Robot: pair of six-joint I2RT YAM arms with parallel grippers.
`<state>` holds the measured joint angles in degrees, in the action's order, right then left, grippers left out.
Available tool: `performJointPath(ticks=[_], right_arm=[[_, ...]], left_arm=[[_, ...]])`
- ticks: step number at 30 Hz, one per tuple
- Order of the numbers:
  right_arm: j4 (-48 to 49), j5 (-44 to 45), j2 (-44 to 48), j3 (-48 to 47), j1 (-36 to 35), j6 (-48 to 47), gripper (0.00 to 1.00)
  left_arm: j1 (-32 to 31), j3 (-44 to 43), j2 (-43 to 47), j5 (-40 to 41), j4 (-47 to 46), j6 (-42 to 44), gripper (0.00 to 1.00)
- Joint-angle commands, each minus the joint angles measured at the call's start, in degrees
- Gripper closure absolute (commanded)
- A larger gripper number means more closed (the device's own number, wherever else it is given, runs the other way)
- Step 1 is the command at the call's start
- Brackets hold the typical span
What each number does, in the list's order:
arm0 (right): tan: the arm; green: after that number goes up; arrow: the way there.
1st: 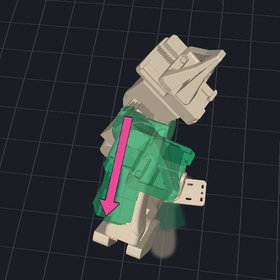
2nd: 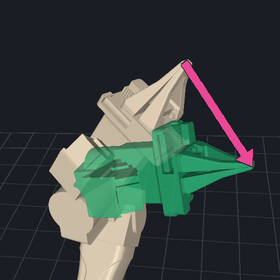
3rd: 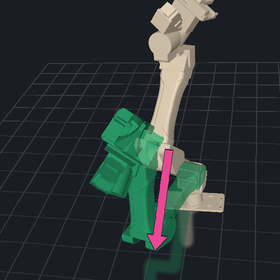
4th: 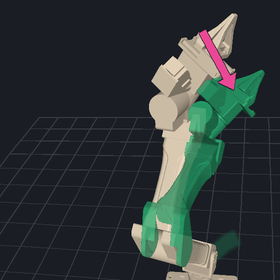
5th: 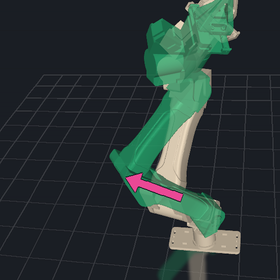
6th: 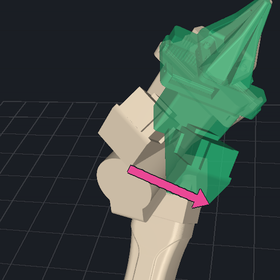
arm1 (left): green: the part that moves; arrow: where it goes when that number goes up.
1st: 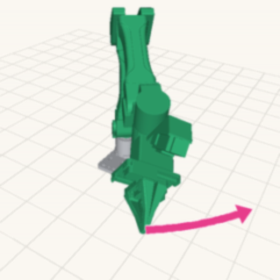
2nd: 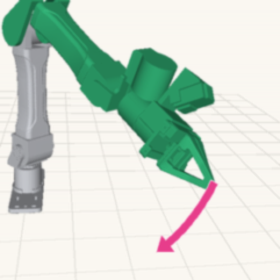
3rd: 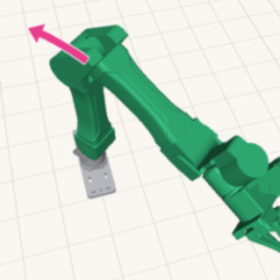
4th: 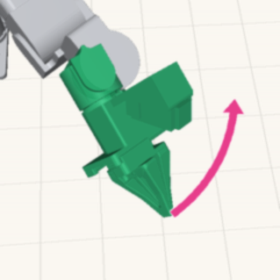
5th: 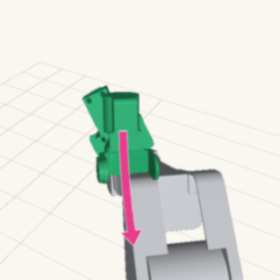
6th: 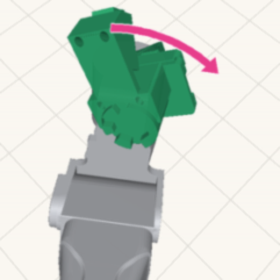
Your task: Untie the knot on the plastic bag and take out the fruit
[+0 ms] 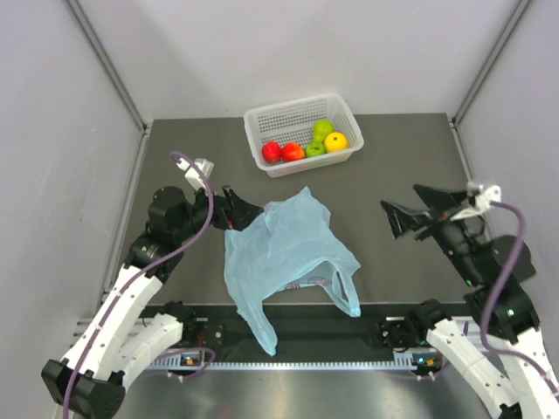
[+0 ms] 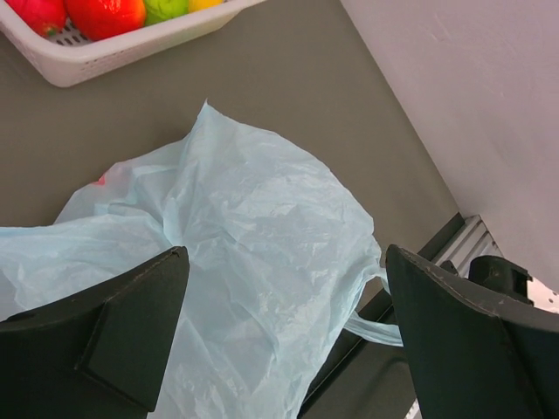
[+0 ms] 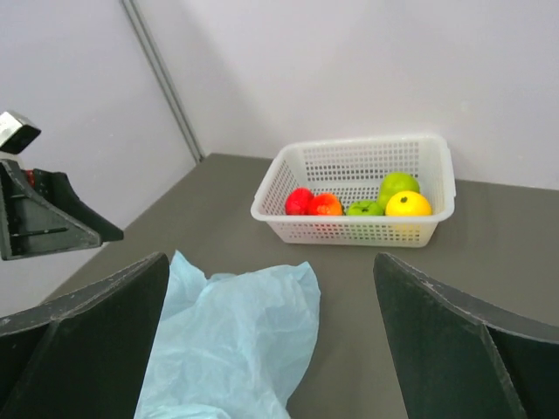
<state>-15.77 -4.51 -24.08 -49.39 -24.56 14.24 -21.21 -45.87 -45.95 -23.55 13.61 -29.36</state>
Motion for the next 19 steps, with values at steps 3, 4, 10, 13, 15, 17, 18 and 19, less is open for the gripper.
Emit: performJointPath(ticks=[3, 4, 10, 13, 15, 17, 18, 19], right_arm=[[-9.71, 4.15, 7.98, -1.32, 0.39, 1.41, 0.00], [-10.59, 4.16, 8.51, -1.76, 0.30, 1.06, 0.00], [-14.37, 5.22, 9.31, -4.22, 0.21, 0.44, 0.00], [-14.99, 5.48, 10.01, -4.67, 0.30, -0.26, 0.00], [-14.90, 6.88, 11.32, -4.49, 0.30, 0.08, 0.00], [-15.08, 7.67, 11.86, -4.58, 0.30, 0.35, 0.00], [-15.43, 7.85, 11.95, -4.84, 0.30, 0.35, 0.00], [-15.61, 8.46, 11.86, -5.02, 0.30, 0.35, 0.00]], left_arm=[[-0.15, -2.21, 3.94, 0.35, -0.07, 2.03, 0.01], [-0.15, -2.21, 4.46, 0.43, 0.02, 2.20, 0.01], [-0.15, -2.21, 5.35, 0.35, 0.02, 1.86, 0.01], [-0.06, -2.21, 5.96, 0.35, -0.25, 1.86, 0.01], [-0.14, -2.12, 6.49, 0.70, -0.42, 2.03, 0.01], [-0.06, -2.03, 6.93, 1.22, -0.51, 2.12, 0.01], [-0.14, -1.95, 7.28, 1.57, -0.60, 2.12, 0.01], [-0.15, -1.86, 7.28, 1.67, -0.69, 2.21, 0.01]])
